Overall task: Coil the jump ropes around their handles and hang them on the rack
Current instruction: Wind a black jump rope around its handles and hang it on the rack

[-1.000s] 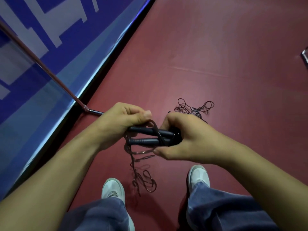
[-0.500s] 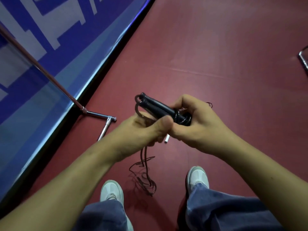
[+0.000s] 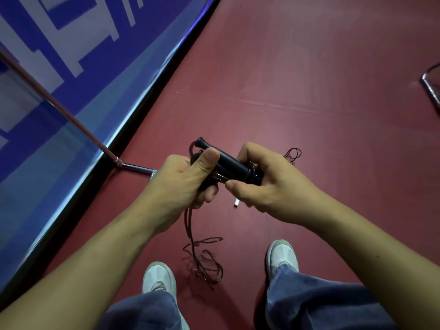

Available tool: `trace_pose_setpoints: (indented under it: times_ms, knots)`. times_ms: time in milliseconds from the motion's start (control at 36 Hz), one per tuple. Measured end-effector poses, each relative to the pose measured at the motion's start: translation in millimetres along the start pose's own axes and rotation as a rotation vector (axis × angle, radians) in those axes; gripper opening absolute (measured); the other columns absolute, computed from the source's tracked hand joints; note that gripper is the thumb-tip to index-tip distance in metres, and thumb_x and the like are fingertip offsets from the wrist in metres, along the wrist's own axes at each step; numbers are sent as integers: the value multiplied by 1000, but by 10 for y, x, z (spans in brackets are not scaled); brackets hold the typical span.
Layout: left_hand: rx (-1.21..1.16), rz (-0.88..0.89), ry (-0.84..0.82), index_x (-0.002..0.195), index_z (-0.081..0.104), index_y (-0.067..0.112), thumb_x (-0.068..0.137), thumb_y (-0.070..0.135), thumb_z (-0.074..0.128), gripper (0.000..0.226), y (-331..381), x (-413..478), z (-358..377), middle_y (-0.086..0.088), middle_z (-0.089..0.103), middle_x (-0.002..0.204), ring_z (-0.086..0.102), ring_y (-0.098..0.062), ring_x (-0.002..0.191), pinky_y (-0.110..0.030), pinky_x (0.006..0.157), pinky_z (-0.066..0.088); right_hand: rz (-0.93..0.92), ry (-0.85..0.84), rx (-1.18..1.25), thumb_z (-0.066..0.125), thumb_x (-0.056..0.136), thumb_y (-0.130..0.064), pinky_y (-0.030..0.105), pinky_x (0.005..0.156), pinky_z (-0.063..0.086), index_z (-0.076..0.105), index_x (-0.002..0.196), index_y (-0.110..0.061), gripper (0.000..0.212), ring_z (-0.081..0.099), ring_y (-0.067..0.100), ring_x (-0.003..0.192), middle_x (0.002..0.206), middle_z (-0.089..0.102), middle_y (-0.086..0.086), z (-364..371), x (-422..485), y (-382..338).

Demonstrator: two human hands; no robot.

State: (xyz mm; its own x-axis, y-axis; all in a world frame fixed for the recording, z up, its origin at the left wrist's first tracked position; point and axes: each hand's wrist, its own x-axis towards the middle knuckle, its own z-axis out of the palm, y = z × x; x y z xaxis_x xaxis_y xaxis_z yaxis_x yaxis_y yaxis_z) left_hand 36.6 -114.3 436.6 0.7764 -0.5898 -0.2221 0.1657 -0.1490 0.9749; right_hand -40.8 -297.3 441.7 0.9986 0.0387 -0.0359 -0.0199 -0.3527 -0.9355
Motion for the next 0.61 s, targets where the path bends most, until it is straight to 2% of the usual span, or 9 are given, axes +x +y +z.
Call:
trace_pose_setpoints:
  times_ms: [167, 222, 278, 361, 444, 528, 611]
  knots:
    - [42, -7, 82, 92, 79, 8, 85, 65, 55, 63, -1, 10, 29, -8, 52, 53, 38, -19, 47, -25, 46, 32, 117, -75, -6, 69, 97, -24, 29, 40, 39, 45, 94, -23, 24, 55, 26, 42, 56, 60, 3, -7, 13, 37]
    - [57, -32, 86, 94, 78, 7, 87, 65, 53, 64, 11, 9, 39, -8, 53, 54, 39, -18, 48, -25, 46, 32, 98, -55, -75, 70, 95, -29, 32, 42, 42, 46, 94, -26, 25, 56, 23, 43, 59, 60, 2, 11, 22, 70]
    - [65, -65, 60, 95, 76, 5, 88, 67, 50, 68, 32, -1, 49, -9, 55, 56, 40, -17, 47, -25, 45, 32, 59, -1, -174, 72, 93, -34, 37, 50, 43, 47, 92, -32, 26, 52, 13, 50, 64, 58, -2, 35, 18, 102]
    - [118, -129, -48, 84, 75, 9, 91, 66, 46, 64, 65, -73, 84, -8, 56, 59, 38, -14, 46, -24, 46, 32, 41, 130, -265, 72, 92, -38, 36, 59, 43, 45, 88, -31, 29, 49, 11, 61, 72, 59, -6, 24, 42, 122]
    - [379, -143, -118, 91, 74, 12, 99, 49, 54, 43, 79, -160, 123, -2, 56, 60, 40, -15, 50, -29, 52, 35, 121, 215, -372, 69, 93, -43, 31, 58, 38, 44, 90, -26, 30, 50, 15, 65, 76, 59, -2, -104, 89, 136]
    - [707, -41, -86, 90, 75, 18, 99, 32, 59, 23, 95, -178, 65, -7, 54, 60, 43, -14, 52, -31, 53, 37, 202, 81, -506, 64, 94, -49, 35, 57, 37, 48, 97, -19, 34, 48, 14, 64, 76, 56, -1, -188, 51, 160]
    - [902, 39, -100, 80, 68, 20, 99, 35, 58, 26, 129, -241, 27, -8, 57, 60, 48, -18, 51, -33, 51, 40, 213, 18, -533, 63, 94, -51, 32, 57, 36, 50, 101, -18, 36, 49, 13, 68, 80, 56, -2, -158, 23, 166]
